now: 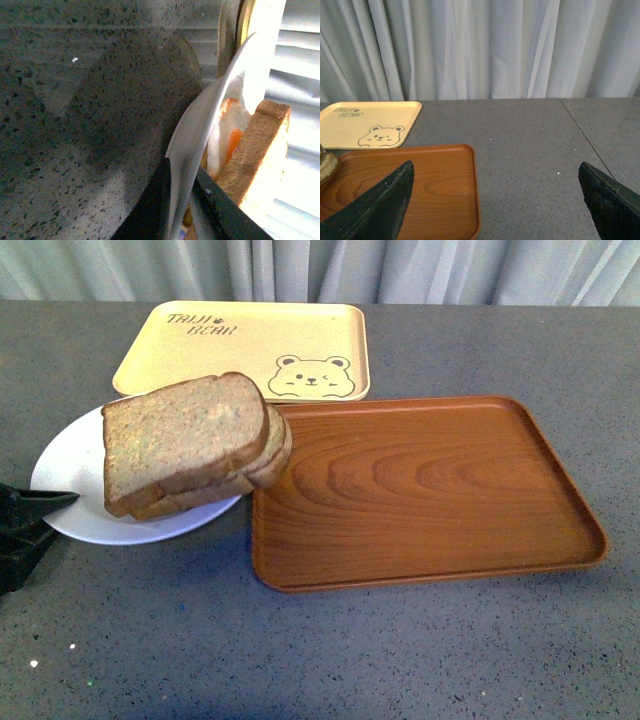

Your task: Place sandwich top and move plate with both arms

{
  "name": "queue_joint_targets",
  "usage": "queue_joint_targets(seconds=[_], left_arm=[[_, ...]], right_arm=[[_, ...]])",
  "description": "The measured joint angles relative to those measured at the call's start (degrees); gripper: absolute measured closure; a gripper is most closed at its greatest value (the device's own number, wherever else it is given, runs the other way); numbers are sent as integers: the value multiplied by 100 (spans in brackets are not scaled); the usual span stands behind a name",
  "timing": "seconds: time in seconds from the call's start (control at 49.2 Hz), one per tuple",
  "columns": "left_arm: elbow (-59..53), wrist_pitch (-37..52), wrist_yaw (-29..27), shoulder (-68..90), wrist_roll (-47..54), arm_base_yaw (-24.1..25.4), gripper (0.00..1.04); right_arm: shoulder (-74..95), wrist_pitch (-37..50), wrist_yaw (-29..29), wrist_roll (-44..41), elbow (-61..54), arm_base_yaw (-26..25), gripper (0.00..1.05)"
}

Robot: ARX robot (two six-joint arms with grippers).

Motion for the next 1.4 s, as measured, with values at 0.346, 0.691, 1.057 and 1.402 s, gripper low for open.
queue_joint_targets(seconds=[0.346,0.691,1.057,1.402], left_arm=[[-439,111,151,-509,39,105,103],[476,-1290,-79,-1543,85,-378,103],[2087,-2201,-439,-1025,138,-1108,103],[3766,-3047,-739,181,315,-1552,103]], right_arm=[[0,-2,0,0,0,0,9],[0,0,0,0,0,0,9],[0,0,0,0,0,0,9],[0,-2,0,0,0,0,9]])
